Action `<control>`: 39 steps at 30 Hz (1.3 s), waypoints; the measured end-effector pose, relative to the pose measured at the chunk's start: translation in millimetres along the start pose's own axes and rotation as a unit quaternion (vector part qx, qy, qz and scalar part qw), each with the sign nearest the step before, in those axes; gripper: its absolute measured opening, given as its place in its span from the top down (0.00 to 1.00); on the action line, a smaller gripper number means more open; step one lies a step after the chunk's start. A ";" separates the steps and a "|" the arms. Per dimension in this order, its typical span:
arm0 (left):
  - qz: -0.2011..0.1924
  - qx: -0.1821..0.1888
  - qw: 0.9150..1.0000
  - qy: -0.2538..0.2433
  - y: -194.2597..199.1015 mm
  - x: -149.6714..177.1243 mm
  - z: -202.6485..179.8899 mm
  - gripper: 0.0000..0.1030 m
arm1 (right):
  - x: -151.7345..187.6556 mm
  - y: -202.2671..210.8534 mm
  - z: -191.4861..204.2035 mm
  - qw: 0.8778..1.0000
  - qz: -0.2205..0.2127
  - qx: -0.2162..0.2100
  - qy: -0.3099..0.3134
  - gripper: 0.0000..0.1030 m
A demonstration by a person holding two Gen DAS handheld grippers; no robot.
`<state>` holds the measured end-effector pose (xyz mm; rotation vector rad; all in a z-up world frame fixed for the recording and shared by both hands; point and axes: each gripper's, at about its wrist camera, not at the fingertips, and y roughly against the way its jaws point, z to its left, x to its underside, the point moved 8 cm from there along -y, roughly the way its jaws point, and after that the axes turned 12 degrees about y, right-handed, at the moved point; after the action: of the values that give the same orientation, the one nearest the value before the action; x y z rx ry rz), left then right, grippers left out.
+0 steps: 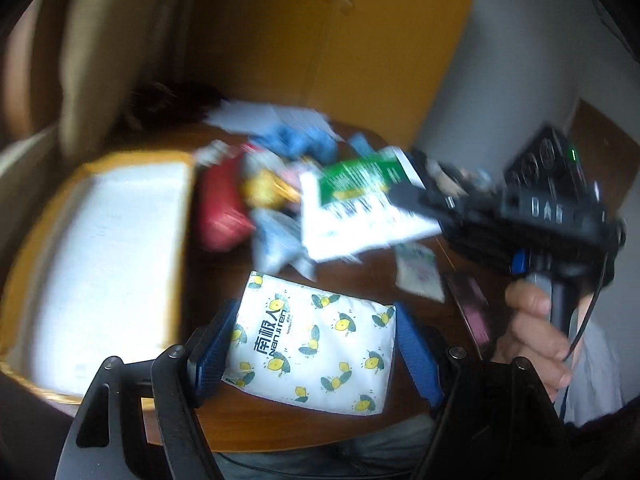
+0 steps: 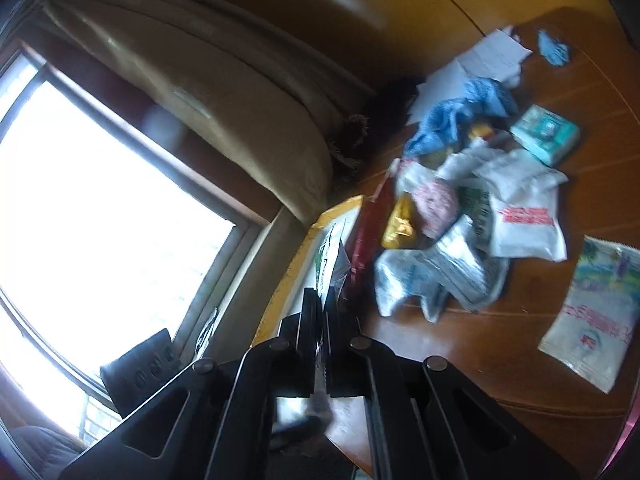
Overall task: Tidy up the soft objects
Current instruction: 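Grasp the lemon-print tissue pack with the left gripper while the right grasps the green sachet, then carry both items into the tray and open both grippers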
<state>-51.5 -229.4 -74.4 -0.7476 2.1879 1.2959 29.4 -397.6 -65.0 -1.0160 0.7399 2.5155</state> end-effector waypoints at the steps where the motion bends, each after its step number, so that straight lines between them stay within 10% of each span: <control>1: -0.026 -0.025 0.999 0.013 12.1 -12.3 15.8 0.23 | -1.6 -6.5 5.4 1.000 0.003 0.003 0.011 0.97; 9: -0.091 -0.178 0.978 0.067 33.2 -64.1 121.9 0.23 | 6.0 -96.2 54.6 0.997 0.064 -0.034 0.038 0.98; 26: -0.028 -0.175 0.977 0.121 -32.7 -72.6 193.3 0.20 | 58.2 -218.7 66.8 0.976 0.190 0.035 0.097 0.95; 33: -0.073 -0.184 0.970 0.144 -32.8 -82.0 187.7 0.03 | 43.3 -179.4 69.7 0.979 0.138 0.058 0.139 0.41; 39: -0.118 -0.205 0.962 0.136 -24.1 -92.8 175.6 0.01 | 32.5 -148.5 62.2 0.985 0.103 0.044 0.129 0.35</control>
<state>55.3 -63.0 -105.1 -1.3765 1.9641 1.6157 43.6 -237.9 -100.9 -1.3098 1.0713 2.5215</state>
